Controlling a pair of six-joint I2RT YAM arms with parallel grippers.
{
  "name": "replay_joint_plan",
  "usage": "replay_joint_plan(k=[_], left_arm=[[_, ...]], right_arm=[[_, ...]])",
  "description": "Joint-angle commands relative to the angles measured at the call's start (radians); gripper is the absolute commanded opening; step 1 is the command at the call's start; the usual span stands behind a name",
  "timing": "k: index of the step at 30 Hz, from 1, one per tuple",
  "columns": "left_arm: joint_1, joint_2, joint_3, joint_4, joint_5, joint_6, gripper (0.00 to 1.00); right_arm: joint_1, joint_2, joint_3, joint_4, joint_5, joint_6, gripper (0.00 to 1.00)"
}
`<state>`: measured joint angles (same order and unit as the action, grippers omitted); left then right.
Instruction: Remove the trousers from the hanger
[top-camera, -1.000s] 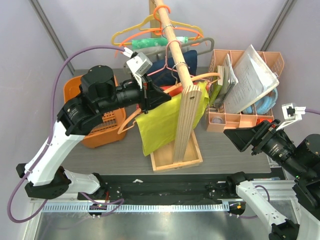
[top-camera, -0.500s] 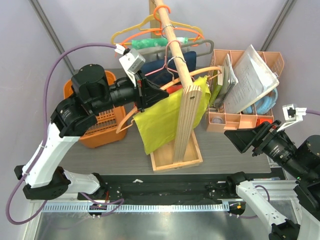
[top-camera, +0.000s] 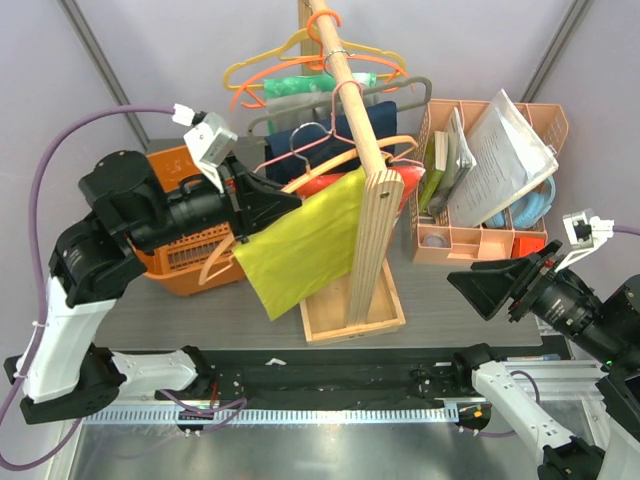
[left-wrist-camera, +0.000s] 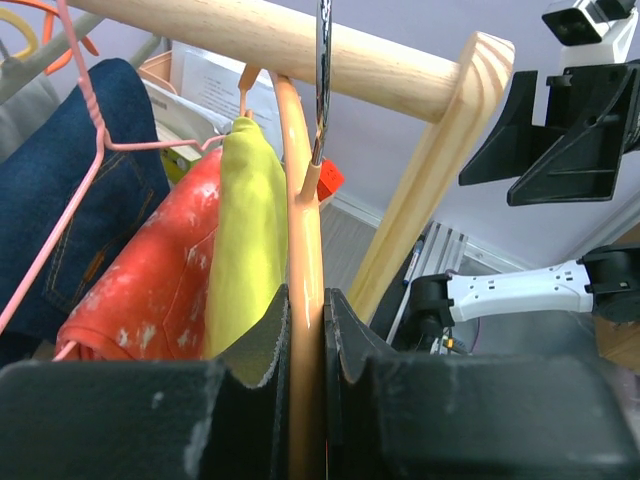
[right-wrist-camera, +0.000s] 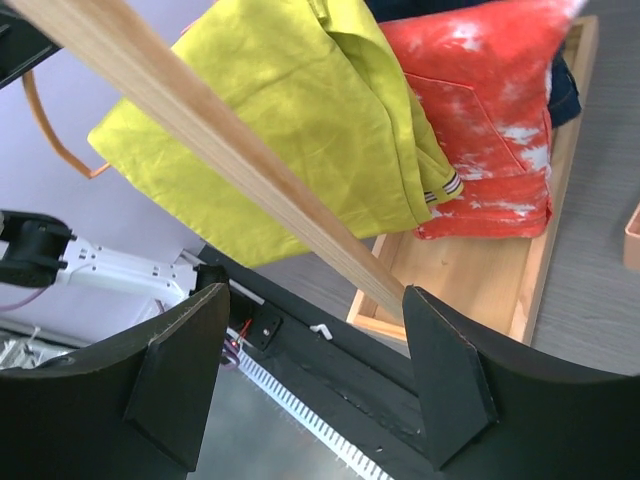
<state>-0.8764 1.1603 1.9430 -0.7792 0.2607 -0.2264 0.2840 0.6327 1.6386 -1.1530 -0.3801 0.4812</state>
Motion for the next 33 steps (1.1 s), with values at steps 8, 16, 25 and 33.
replay_joint_plan(k=[8,16,25,33], left_arm=[[0.002,-0.181,-0.021,0.087,-0.029,0.004,0.0],[0.002,-0.289,-0.107,0.031,-0.067,-0.031,0.0],[0.004,-0.356,-0.187,0.011,-0.09,-0.041,0.0],[0.002,-0.37,-0.188,-0.015,-0.094,-0.031,0.0]], right_arm=[[0.003,0.11,0.145,0.001,-0.31,-0.148,0.76],[-0.02,0.249,0.306,0.134,-0.443,-0.043,0.74],[-0.209,0.435,0.638,0.496,-0.626,0.317,0.74],[-0.321,0.518,0.69,0.856,-0.675,0.653,0.72]])
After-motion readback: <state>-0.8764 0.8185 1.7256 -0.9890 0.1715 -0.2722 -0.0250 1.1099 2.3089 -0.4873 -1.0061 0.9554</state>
